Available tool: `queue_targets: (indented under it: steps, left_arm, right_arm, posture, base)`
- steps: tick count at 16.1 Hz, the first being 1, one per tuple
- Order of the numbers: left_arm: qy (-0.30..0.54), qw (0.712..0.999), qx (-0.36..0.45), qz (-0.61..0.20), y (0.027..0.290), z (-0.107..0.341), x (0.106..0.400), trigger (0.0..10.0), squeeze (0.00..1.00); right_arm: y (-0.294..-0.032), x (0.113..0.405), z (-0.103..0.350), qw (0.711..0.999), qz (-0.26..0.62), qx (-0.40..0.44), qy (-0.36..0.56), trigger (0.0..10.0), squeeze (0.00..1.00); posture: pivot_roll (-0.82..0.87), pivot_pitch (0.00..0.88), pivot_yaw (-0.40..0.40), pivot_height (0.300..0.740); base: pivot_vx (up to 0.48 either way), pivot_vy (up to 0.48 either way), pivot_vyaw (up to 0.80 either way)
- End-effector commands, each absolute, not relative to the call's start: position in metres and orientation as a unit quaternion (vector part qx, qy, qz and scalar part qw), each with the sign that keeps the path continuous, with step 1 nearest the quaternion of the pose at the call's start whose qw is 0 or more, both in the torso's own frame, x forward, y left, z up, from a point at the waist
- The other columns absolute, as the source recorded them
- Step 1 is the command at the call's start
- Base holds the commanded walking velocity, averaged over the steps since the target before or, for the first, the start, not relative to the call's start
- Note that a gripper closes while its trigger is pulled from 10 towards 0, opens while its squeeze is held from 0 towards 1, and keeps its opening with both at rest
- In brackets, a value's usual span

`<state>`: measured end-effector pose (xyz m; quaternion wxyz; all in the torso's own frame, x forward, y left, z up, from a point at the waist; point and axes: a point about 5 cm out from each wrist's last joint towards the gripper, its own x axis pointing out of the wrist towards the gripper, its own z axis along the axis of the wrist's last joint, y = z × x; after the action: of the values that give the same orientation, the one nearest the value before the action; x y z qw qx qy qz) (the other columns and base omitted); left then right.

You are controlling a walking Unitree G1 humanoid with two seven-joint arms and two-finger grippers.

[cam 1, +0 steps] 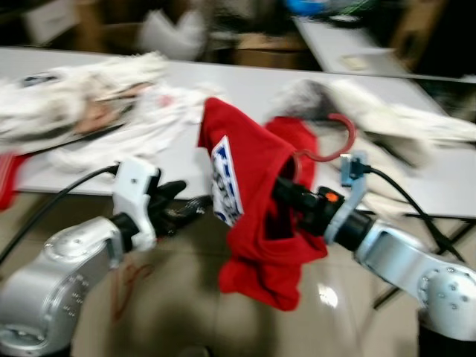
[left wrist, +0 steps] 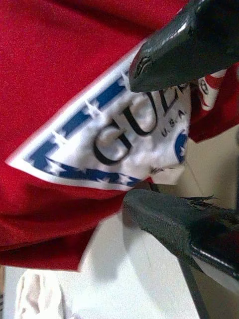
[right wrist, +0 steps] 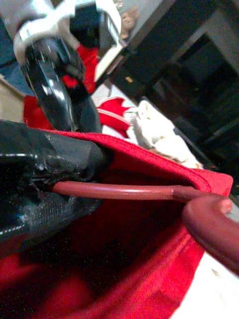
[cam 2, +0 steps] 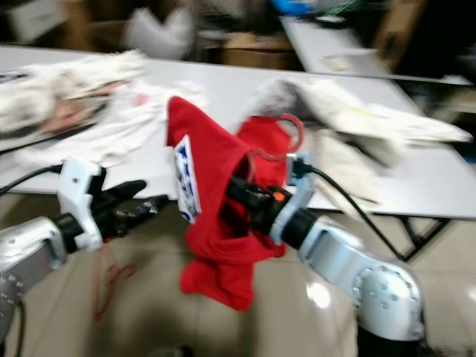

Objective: Hang hanger

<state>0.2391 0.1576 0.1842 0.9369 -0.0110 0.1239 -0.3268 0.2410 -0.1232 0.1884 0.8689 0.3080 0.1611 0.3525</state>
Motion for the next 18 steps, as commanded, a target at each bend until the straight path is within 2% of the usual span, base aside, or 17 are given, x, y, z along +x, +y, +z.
queue_targets:
  steps: [1,2,3,18]
  left_arm:
    - [0.119,0.939,0.000,-0.322,0.156,0.186,0.240,10.0,0.40]
    - [0.118,0.937,0.002,-0.328,0.154,0.186,0.239,10.0,0.23]
    - [0.118,0.935,0.005,-0.336,0.152,0.186,0.238,10.0,0.00]
    - [0.113,0.933,0.016,-0.343,0.141,0.181,0.239,10.0,0.00]
  right_arm:
    - [-0.123,0.237,0.194,0.867,0.361,0.306,0.154,10.0,0.00]
    - [-0.125,0.235,0.193,0.870,0.358,0.301,0.156,10.0,0.00]
    - [-0.127,0.234,0.192,0.872,0.355,0.296,0.158,10.0,0.00]
    - [-0.131,0.226,0.190,0.871,0.358,0.290,0.168,10.0,0.00]
  posture:
    - [-0.07,0.000,-0.043,0.740]
    - [-0.08,0.000,-0.041,0.740]
    - [-0.08,0.000,-0.039,0.740]
    - [-0.09,0.000,-0.045,0.740]
  base:
    - [0.000,0.000,0.80]
    - [0.000,0.000,0.80]
    - [0.000,0.000,0.80]
    - [0.000,0.000,0.80]
